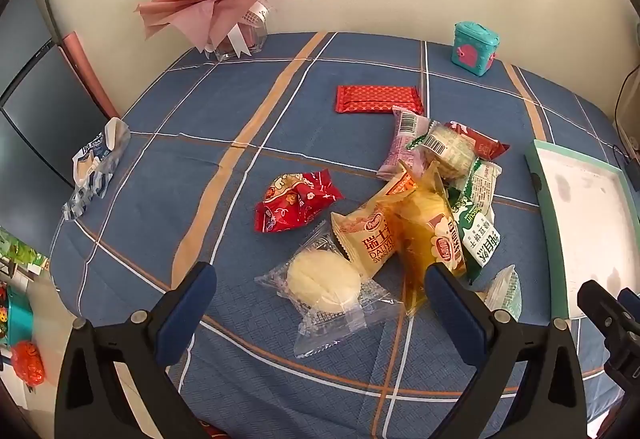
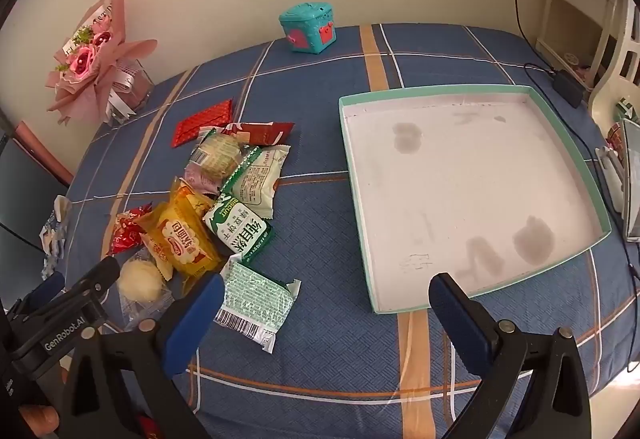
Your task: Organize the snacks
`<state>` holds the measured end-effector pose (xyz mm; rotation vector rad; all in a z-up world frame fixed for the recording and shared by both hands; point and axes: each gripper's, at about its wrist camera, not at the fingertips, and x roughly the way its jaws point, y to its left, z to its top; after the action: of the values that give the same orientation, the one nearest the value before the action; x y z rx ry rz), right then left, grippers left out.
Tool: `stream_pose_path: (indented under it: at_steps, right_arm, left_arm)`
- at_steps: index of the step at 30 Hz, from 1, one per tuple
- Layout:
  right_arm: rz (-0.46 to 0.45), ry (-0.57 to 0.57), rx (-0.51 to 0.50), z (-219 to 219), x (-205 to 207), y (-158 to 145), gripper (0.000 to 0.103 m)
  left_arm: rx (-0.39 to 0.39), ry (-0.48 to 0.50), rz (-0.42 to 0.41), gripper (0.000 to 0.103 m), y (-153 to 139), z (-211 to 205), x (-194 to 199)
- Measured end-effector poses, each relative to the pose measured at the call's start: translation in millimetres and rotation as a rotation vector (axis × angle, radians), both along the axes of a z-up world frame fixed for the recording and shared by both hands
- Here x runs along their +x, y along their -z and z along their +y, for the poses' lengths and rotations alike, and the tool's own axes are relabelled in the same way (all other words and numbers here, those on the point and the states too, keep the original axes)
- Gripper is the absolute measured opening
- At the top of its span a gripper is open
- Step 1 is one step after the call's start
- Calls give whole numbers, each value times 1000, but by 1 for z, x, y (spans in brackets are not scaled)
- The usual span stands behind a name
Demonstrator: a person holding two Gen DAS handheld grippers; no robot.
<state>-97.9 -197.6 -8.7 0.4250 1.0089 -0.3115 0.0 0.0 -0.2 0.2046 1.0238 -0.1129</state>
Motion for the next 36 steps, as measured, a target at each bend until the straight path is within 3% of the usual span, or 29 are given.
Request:
stream_pose_path:
  at_steps: [36]
  right_arm:
    - [11, -8, -10, 7, 4, -4, 103]
  left_arm:
    - [1, -6, 6, 103, 3, 8, 0]
